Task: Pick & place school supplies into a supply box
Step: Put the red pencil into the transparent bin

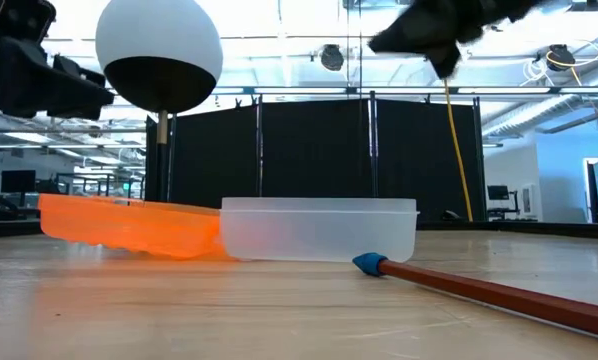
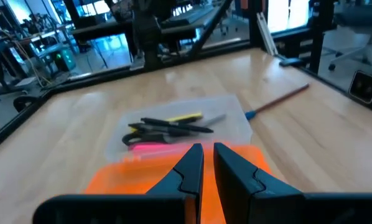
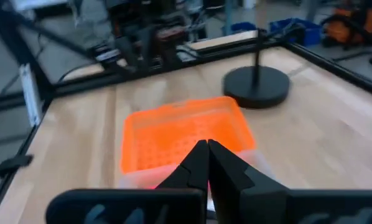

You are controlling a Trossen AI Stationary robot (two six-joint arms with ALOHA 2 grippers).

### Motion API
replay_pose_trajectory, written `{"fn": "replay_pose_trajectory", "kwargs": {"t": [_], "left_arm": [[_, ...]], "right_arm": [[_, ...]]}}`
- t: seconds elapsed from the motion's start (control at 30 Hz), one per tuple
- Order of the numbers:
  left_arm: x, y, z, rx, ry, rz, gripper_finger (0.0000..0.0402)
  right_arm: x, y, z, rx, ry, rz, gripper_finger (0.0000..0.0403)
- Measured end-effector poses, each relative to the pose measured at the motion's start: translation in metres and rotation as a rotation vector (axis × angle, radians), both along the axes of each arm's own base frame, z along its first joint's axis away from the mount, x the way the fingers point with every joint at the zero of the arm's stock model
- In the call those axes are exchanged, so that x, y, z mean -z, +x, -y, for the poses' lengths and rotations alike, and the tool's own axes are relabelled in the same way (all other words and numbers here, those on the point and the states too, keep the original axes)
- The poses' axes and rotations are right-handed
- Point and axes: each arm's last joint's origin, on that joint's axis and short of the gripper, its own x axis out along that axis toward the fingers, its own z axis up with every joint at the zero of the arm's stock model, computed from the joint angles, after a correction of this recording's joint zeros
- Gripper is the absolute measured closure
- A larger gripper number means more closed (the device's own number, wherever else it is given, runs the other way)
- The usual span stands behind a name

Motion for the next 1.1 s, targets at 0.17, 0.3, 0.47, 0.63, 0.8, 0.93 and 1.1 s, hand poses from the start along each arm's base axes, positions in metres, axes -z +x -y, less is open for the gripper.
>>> {"fn": "replay_pose_trajectory", "kwargs": {"t": [0.17,0.3,0.47,0.63,0.8,0.93,1.1], "left_arm": [[-0.001,0.0,0.0,-0.002,-0.021,0.01,0.0355],[-0.001,0.0,0.0,-0.016,-0.147,-0.01,0.0355],[-0.001,0.0,0.001,-0.01,-0.193,-0.016,0.0355],[-0.001,0.001,0.0,-0.022,-0.158,-0.009,0.0355],[0.001,0.0,-0.001,-0.033,-0.126,-0.024,0.0355],[0.001,0.0,-0.002,-0.057,-0.125,-0.023,0.0355],[0.003,0.0,-0.002,-0.071,-0.162,-0.042,0.0355]], "right_arm": [[0.013,-0.026,0.006,0.025,0.054,0.136,0.0402],[0.031,-0.046,0.007,-0.041,-0.059,0.151,0.0403],[0.044,-0.066,0.02,-0.037,-0.09,0.165,0.0403],[0.06,-0.089,0.033,-0.095,-0.128,0.194,0.0403],[0.067,-0.111,0.044,-0.172,-0.142,0.311,0.0403],[0.053,-0.118,0.051,-0.166,-0.126,0.434,0.0403],[0.052,-0.123,0.055,-0.27,-0.172,0.434,0.0403]]}}
